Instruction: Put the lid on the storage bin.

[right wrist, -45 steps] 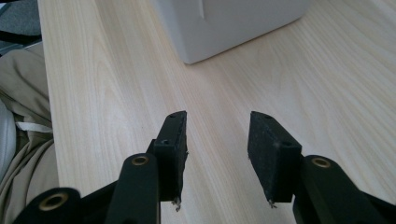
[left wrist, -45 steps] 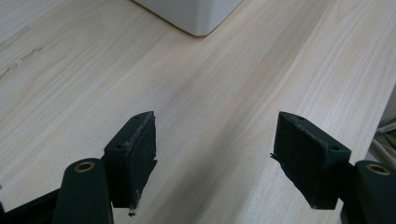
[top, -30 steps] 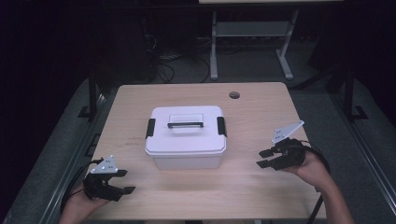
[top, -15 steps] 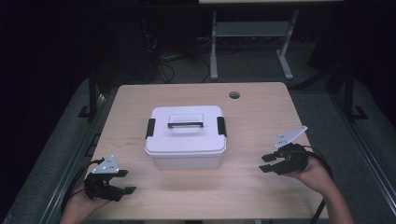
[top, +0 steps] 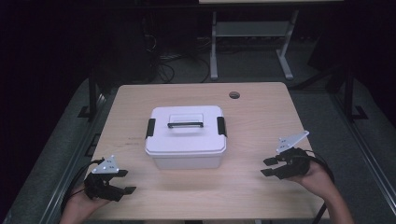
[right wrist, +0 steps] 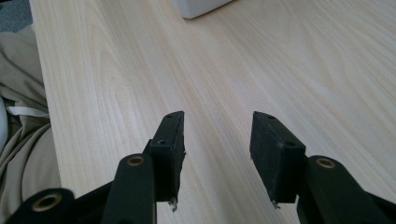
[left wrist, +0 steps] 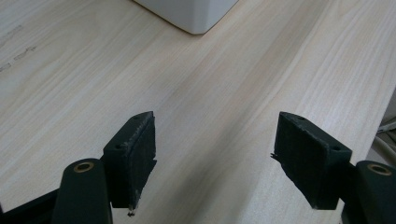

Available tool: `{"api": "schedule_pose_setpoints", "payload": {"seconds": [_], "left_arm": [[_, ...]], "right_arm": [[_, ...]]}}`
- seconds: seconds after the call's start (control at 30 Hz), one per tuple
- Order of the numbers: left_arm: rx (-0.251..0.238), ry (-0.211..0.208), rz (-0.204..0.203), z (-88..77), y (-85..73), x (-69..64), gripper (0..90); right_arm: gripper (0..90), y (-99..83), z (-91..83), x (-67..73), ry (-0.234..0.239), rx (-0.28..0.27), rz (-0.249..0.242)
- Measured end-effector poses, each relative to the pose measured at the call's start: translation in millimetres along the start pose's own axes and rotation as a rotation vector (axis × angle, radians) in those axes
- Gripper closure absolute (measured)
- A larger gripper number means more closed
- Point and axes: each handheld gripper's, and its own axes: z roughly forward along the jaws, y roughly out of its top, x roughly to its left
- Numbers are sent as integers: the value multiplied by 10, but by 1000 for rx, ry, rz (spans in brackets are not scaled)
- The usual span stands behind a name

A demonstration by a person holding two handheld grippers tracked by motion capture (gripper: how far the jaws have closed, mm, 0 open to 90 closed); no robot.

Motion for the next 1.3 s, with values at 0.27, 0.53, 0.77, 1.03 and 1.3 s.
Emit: {"api": "schedule_pose_setpoints", "payload": {"seconds": [0.27, 0.53, 0.77, 1.03, 1.3], "left_arm": [[1, -1, 2, 4, 1, -1, 292], [-1, 0, 9, 3, 7, -8, 292], [0, 1, 10, 3, 6, -7, 292], [6, -4, 10, 25, 4, -11, 290], [10, -3, 15, 25, 10, -8, 290]], "right_arm": [[542, -77, 22, 28, 4, -2, 13], [540, -157, 29, 46, 0, -6, 20], [539, -233, 27, 55, 1, -13, 32], [533, -313, 32, 62, 7, -20, 47], [527, -357, 42, 111, 11, -25, 46]]}}
